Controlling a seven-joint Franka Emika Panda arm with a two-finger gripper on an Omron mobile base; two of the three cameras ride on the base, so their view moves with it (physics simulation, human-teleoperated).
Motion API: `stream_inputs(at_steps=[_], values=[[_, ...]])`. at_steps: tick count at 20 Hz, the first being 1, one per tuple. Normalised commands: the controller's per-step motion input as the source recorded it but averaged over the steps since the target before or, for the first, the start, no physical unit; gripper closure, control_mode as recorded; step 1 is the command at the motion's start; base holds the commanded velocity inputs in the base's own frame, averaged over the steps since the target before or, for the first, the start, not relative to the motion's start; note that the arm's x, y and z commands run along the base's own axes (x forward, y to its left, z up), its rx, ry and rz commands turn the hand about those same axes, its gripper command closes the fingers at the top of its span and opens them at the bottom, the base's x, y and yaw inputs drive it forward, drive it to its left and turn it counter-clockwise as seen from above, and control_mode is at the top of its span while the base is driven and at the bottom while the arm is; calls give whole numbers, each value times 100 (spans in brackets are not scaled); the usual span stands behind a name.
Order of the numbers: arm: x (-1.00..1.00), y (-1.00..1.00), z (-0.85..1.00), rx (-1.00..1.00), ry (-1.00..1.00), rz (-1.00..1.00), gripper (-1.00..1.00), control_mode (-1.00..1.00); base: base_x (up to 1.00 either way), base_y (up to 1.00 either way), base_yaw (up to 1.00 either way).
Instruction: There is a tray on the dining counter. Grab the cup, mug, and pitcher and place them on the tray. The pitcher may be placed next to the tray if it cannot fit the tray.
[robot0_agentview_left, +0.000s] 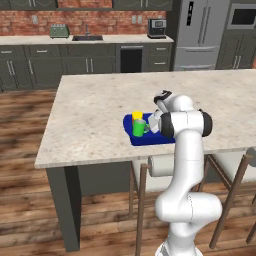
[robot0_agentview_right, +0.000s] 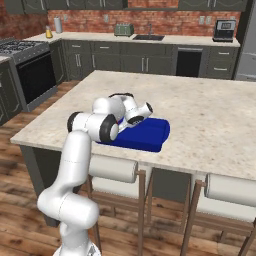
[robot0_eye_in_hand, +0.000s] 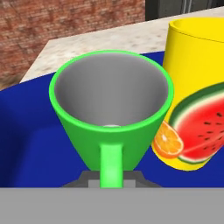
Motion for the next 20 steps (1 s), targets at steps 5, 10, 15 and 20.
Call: stream_inputs(at_steps=[5,10,15,20], values=[[0,0,0,0,0,0,100,-100,0,0,0],[0,0,0,0,0,0,-100,-100,0,0,0],[0,0,0,0,0,0,-100,-100,0,0,0],[0,0,0,0,0,0,-100,-100,0,0,0]])
